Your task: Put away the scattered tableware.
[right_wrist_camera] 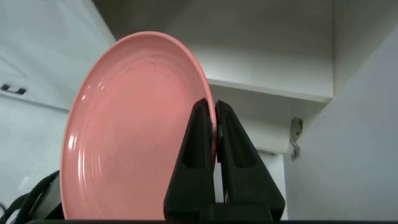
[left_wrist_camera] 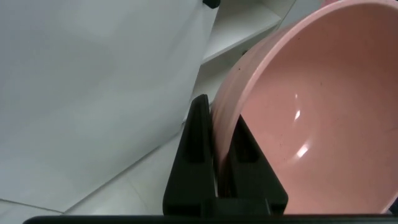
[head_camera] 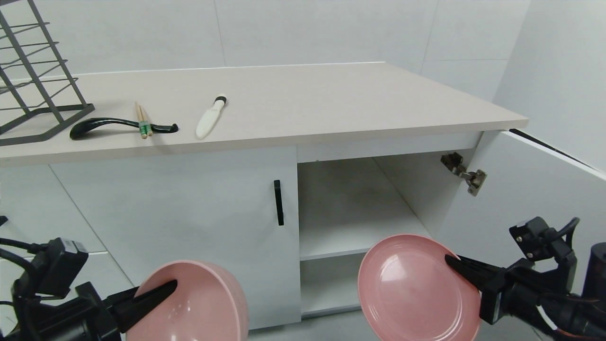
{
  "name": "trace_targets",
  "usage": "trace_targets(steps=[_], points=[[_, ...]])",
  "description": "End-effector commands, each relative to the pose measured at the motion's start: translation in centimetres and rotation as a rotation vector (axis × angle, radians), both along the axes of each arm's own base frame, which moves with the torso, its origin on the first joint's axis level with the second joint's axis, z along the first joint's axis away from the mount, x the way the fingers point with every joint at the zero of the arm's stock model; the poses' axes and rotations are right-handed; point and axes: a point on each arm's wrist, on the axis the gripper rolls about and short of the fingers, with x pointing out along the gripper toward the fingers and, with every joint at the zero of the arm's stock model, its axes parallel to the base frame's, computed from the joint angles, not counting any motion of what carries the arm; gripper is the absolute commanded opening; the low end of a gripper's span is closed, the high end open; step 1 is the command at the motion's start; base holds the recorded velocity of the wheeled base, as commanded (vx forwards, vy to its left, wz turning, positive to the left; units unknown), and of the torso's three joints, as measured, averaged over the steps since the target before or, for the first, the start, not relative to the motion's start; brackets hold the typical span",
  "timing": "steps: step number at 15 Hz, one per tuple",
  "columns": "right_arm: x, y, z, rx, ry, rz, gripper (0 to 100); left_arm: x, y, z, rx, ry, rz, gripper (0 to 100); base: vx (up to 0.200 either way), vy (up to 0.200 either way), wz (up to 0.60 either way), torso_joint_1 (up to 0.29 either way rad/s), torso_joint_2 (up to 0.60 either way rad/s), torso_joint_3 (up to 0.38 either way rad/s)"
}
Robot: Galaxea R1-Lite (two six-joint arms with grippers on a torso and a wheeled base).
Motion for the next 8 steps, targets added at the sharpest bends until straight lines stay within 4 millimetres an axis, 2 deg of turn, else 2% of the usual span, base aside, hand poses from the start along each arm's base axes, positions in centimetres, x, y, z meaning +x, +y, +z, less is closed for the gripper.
trace_targets(steps=[1, 4, 7, 8], points=[[0.5, 0.3, -0.2, 0.015, 0.007, -0.012, 0, -0.3, 0.1, 0.3, -0.008, -0.027, -0.004, 0, 0.000, 0.000, 0.00, 0.002, 0.02, 0.051], [2.7, 1.2, -0.7, 0.094, 0.009, -0.037, 0, -0.6, 0.0, 0.2, -0.003, -0.014, -0.017, 0, 0.000, 0.000, 0.00, 0.001, 0.00, 0.017], [4.5, 2.5, -3.6, 0.084, 0.051, -0.020, 0, -2.0, -0.3, 0.4, 0.015, -0.044, -0.089, 0, 0.200, 0.000, 0.00, -0.009, 0.00, 0.033], [5.0, 2.8, -4.4, 0.084, 0.058, -0.022, 0, -2.4, -0.2, 0.5, 0.018, -0.056, -0.103, 0, 0.000, 0.000, 0.00, 0.000, 0.00, 0.000]])
